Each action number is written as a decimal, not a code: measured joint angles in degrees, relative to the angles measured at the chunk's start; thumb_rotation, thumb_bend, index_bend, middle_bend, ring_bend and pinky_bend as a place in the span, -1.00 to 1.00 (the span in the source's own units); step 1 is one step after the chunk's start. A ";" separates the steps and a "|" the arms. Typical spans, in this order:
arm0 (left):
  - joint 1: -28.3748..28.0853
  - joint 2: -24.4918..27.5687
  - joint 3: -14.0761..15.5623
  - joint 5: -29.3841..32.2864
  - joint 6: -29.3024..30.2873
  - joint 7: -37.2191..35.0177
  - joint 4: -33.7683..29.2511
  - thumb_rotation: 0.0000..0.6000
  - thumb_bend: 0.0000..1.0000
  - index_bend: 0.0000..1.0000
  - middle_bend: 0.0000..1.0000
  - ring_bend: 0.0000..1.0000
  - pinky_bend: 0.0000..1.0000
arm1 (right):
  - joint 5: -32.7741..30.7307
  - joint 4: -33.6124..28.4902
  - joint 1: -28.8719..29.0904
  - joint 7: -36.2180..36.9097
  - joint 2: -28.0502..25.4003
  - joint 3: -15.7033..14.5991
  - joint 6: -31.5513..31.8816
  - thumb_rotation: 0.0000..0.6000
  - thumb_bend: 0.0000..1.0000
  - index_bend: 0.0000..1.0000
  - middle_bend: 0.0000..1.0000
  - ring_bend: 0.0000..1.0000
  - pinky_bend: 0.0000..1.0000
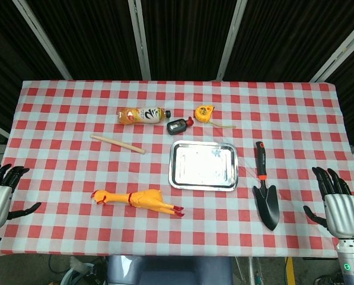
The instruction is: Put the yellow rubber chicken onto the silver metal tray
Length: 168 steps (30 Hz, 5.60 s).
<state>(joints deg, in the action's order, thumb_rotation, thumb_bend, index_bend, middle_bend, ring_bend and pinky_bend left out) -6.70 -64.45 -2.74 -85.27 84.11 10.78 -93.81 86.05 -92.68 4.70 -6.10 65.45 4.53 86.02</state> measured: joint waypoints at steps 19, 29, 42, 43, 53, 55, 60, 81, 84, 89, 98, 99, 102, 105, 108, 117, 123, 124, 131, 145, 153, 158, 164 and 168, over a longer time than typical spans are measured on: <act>-0.77 -2.63 0.20 -3.77 1.64 -2.02 2.17 1.00 -0.92 -0.36 -0.29 -0.49 -0.64 | 1.93 1.51 -0.47 0.38 0.65 -0.48 1.70 1.00 -0.51 -1.00 -0.77 -0.84 -0.62; -7.15 -5.19 0.11 -6.20 -7.12 -1.57 0.56 1.00 -0.92 -0.52 -0.35 -0.42 -0.39 | 2.70 0.40 -0.29 0.55 -0.09 -0.76 1.35 1.00 -0.51 -1.00 -0.77 -0.84 -0.62; -18.13 -14.83 -0.24 -7.24 -21.86 9.14 2.11 1.00 -0.92 -0.58 -0.34 -0.37 -0.10 | 2.01 0.24 -0.61 1.41 -0.47 -0.89 1.16 1.00 -0.51 -1.00 -0.77 -0.84 -0.62; -18.83 -16.22 -0.39 -6.76 -22.77 10.47 2.63 1.00 -0.92 -0.58 -0.34 -0.37 -0.11 | 1.87 0.28 -0.70 1.51 -0.55 -0.90 1.15 1.00 -0.51 -1.00 -0.77 -0.84 -0.62; -22.45 -23.69 -0.88 -1.17 -27.46 14.23 8.01 1.00 -0.79 -0.52 -0.30 -0.33 -0.11 | 0.92 0.33 -1.22 1.97 -0.78 -1.12 0.81 1.00 -0.51 -1.00 -0.77 -0.84 -0.62; -22.68 -24.35 -0.93 -0.36 -27.55 14.37 8.66 1.00 -0.79 -0.52 -0.30 -0.33 -0.11 | 0.77 0.33 -1.31 2.01 -0.78 -1.15 0.78 1.00 -0.51 -1.00 -0.77 -0.84 -0.62; -23.32 -25.40 -0.67 0.56 -27.73 14.42 9.13 1.00 -0.74 -0.50 -0.28 -0.33 -0.11 | 0.68 0.42 -1.38 2.32 -0.76 -1.16 0.70 1.00 -0.51 -1.00 -0.77 -0.84 -0.62; -25.18 -27.53 0.38 3.21 -28.74 13.53 11.05 1.00 -0.32 -0.28 -0.06 -0.15 0.01 | 0.04 0.36 -2.03 2.19 -0.87 -1.07 1.03 1.00 -0.51 -1.00 -0.77 -0.84 -0.62; -25.34 -27.83 0.76 3.35 -28.76 13.91 11.58 1.00 -0.24 -0.19 0.02 -0.08 0.08 | -0.07 0.25 -2.08 2.35 -0.90 -1.02 1.04 1.00 -0.51 -1.00 -0.77 -0.84 -0.62; -25.64 -28.22 1.00 4.04 -28.98 14.12 12.12 1.00 -0.10 0.01 0.21 0.09 0.25 | -0.06 0.07 -2.09 2.42 -1.08 -1.06 0.86 1.00 -0.51 -1.00 -0.77 -0.84 -0.62; -26.07 -28.40 0.92 -1.18 -24.79 6.74 13.52 1.00 0.21 0.14 0.35 0.22 0.38 | 1.49 -1.05 -1.69 3.97 -1.98 -1.11 0.86 1.00 -0.51 -1.00 -0.77 -0.84 -0.62; -26.24 -28.30 0.90 -2.25 -24.07 5.66 13.74 1.00 0.24 0.15 0.35 0.22 0.38 | 2.05 -1.26 -1.62 4.46 -2.24 -1.12 1.03 1.00 -0.51 -1.00 -0.77 -0.84 -0.62; -27.26 -27.48 0.69 -5.68 -22.08 2.41 14.11 1.00 0.28 0.15 0.36 0.22 0.39 | 3.40 -1.95 -1.49 5.85 -3.05 -1.20 1.57 1.00 -0.51 -1.00 -0.77 -0.82 -0.62; -28.86 -25.79 -0.15 -8.14 -20.41 0.60 13.63 1.00 0.30 0.16 0.37 0.23 0.39 | 4.79 -2.64 -1.37 7.91 -3.80 -1.26 2.27 1.00 -0.51 -1.00 -0.77 -0.82 -0.62; -30.65 -23.82 -1.57 -9.23 -20.09 0.95 12.30 1.00 0.30 0.17 0.38 0.24 0.39 | 6.82 -3.48 -1.12 11.07 -4.95 -1.38 3.03 1.00 -0.51 -1.00 -0.77 -0.81 -0.62; -37.56 -17.74 -6.95 -8.10 -27.27 9.35 5.21 1.00 0.30 0.18 0.39 0.25 0.39 | 13.44 -9.25 3.73 21.70 -11.33 -2.08 -0.53 1.00 -0.51 -1.00 -0.77 -0.80 -0.58; -42.63 -15.54 -11.19 -1.23 -34.52 14.96 -0.08 1.00 0.30 0.19 0.40 0.26 0.40 | 14.53 -14.35 9.47 26.66 -14.78 -1.59 -7.80 1.00 -0.51 -1.00 -0.77 -0.81 -0.58; -43.65 -15.34 -11.92 0.27 -35.66 16.12 -0.91 1.00 0.30 0.19 0.40 0.26 0.40 | 14.40 -15.08 10.35 27.26 -15.25 -1.47 -9.13 1.00 -0.51 -1.00 -0.77 -0.81 -0.57; -49.22 -14.73 -15.10 9.69 -39.76 25.13 -5.59 1.00 0.30 0.19 0.41 0.27 0.42 | 10.71 -19.85 17.18 30.50 -18.02 0.23 -19.10 1.00 -0.51 -1.00 -0.77 -0.83 -0.57; -58.81 -16.08 -15.97 25.00 -36.80 41.62 -11.39 1.00 0.30 0.19 0.42 0.29 0.45 | 2.14 -23.89 27.44 32.59 -18.92 3.08 -33.46 1.00 -0.51 -1.00 -0.78 -0.83 -0.57; -63.20 -18.62 -14.00 30.40 -32.30 46.36 -12.40 1.00 0.30 0.19 0.43 0.29 0.45 | -4.05 -24.13 29.71 29.58 -17.66 4.12 -36.92 1.00 -0.51 -1.00 -0.78 -0.83 -0.57; -64.45 -19.52 -12.86 31.33 -31.13 46.48 -12.22 1.00 0.30 0.19 0.43 0.29 0.45 | -8.11 -23.36 31.32 27.59 -16.57 4.69 -39.24 1.00 -0.51 -1.00 -0.78 -0.83 -0.57; -65.23 -19.69 -11.73 31.58 -29.99 45.97 -11.83 1.00 0.30 0.19 0.43 0.29 0.45 | -12.98 -21.42 33.45 25.55 -14.80 5.16 -42.45 1.00 -0.51 -1.00 -0.78 -0.83 -0.57; -65.61 -19.65 -11.16 31.53 -29.44 45.42 -11.65 1.00 0.30 0.19 0.43 0.29 0.45 | -15.31 -20.22 34.23 24.45 -13.79 5.37 -43.43 1.00 -0.51 -1.00 -0.78 -0.82 -0.54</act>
<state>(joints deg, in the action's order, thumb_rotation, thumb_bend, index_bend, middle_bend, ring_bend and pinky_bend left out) -72.32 -84.10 -13.90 -53.74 54.68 56.20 -105.46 70.74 -112.90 38.93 18.35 51.65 9.90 42.59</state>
